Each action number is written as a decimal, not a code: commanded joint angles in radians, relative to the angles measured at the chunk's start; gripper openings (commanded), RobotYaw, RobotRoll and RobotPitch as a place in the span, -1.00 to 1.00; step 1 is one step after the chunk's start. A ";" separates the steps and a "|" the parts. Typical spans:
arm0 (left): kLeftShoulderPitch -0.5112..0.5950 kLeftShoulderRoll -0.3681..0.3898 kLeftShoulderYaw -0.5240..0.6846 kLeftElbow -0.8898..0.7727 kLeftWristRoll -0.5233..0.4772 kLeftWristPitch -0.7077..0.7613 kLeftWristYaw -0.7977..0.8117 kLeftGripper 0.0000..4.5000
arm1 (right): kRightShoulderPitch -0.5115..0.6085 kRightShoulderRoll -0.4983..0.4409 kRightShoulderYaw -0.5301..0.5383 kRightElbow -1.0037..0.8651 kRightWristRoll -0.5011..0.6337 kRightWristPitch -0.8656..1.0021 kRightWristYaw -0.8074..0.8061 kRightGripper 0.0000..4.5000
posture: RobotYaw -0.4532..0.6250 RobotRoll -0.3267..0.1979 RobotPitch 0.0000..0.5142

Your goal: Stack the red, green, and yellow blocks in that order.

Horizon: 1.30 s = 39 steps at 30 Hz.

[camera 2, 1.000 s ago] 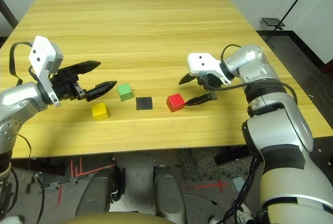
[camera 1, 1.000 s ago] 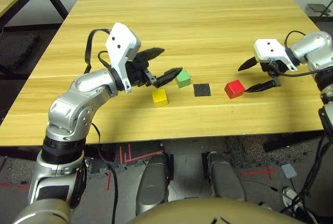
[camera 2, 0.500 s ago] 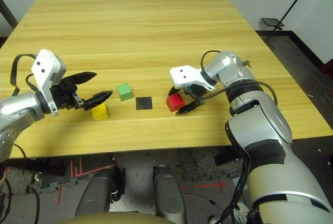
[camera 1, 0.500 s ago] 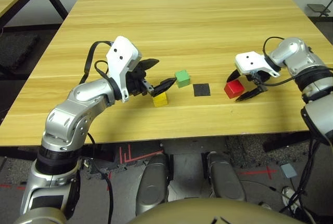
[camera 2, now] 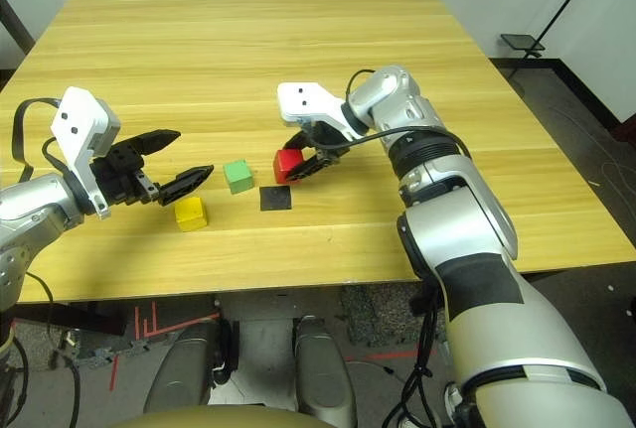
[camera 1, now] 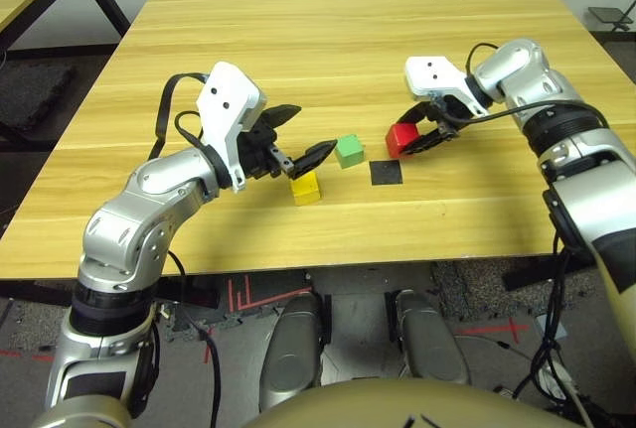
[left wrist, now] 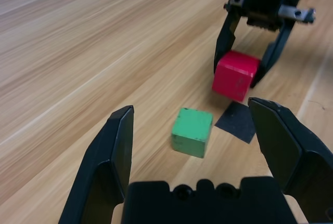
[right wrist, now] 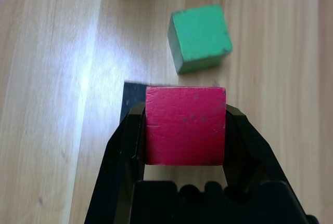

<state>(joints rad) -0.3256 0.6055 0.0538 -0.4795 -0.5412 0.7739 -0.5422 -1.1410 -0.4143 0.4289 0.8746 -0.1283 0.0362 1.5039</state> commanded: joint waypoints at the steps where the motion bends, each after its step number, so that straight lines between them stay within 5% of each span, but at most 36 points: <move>1: -0.015 -0.017 -0.014 0.013 0.016 -0.006 0.014 1.00 | 0.021 0.007 0.018 -0.048 -0.040 0.041 -0.031 -0.09 | 0.80 -0.64 -0.53; 28: -0.056 -0.063 -0.026 0.033 0.038 0.002 0.060 1.00 | 0.122 0.003 0.070 -0.175 -0.105 0.119 -0.003 -0.09 | 0.84 -0.66 -0.44; 35: -0.099 -0.046 -0.093 0.136 0.054 0.011 -0.011 1.00 | 0.095 -0.020 0.008 -0.156 -0.024 0.063 0.070 0.93 | 0.80 -0.55 -0.49; 39: -0.134 -0.029 -0.151 0.225 0.080 -0.013 -0.092 1.00 | 0.008 -0.083 -0.048 -0.086 0.136 0.026 0.111 0.97 | 0.74 -0.49 -0.53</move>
<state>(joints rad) -0.4420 0.5667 -0.0606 -0.2989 -0.4834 0.7747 -0.5932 -1.0869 -0.4638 0.4136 0.7614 -0.0858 0.0827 1.6002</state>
